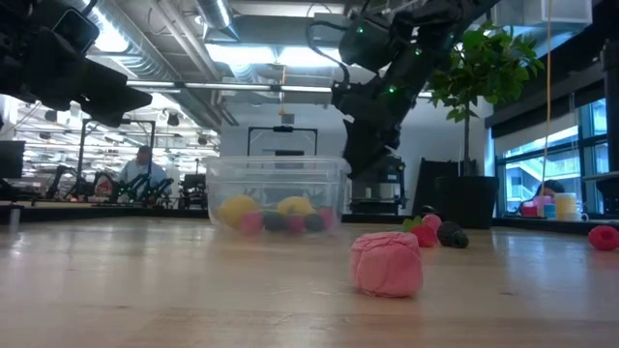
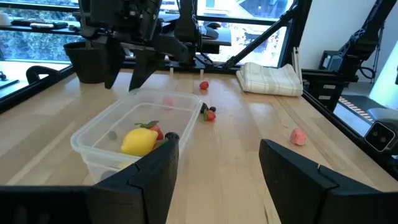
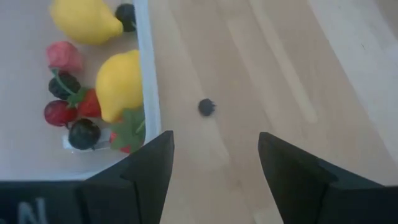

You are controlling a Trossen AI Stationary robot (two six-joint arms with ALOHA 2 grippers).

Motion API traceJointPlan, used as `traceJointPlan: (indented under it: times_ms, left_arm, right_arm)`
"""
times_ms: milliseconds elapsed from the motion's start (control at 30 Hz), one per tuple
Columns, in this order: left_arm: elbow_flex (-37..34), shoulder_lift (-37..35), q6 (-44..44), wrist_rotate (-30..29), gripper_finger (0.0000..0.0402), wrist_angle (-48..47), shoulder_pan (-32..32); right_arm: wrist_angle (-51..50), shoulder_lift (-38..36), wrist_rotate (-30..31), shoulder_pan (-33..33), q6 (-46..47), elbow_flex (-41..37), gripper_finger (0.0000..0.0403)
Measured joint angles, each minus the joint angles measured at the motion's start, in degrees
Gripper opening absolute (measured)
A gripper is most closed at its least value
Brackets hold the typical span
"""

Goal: Pick and placing Produce into tupperware
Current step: Put the top blueberry into the transparent bin

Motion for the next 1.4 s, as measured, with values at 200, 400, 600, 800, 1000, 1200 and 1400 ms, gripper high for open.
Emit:
traceJointPlan:
  times_ms: [200, 400, 600, 800, 1000, 1200, 1400]
  left_arm:
    - [0.0, 0.0, 0.0, 0.0, 0.0218, 0.0, 0.0]
    - [0.0, 0.0, 0.0, 0.0, 0.0218, 0.0, 0.0]
    - [0.0, 0.0, 0.0, 0.0, 0.0218, 0.0, 0.0]
    - [0.0, 0.0, 0.0, 0.0, 0.0218, 0.0, 0.0]
    - [0.0, 0.0, 0.0, 0.0, 0.0218, 0.0, 0.0]
    - [0.0, 0.0, 0.0, 0.0, 0.0218, 0.0, 0.0]
    - [0.0, 0.0, 0.0, 0.0, 0.0218, 0.0, 0.0]
  right_arm:
    - [3.0, 0.0, -3.2, 1.3, 0.0, 0.0, 0.0236]
    - [5.0, 0.0, -3.8, 2.2, 0.0, 0.0, 0.0236]
    - [5.3, 0.0, -3.8, 2.1, -1.5, 0.0, 0.0236]
    - [2.9, 0.0, -2.3, 0.8, -2.1, 2.8, 0.0236]
    - [2.1, -0.1, -9.9, -3.4, -6.5, 5.7, 0.0236]
    - [4.2, -0.2, -16.4, -8.6, -9.0, 3.8, 0.0236]
    - [12.3, -0.2, -16.7, -11.2, -9.4, -1.1, 0.0236]
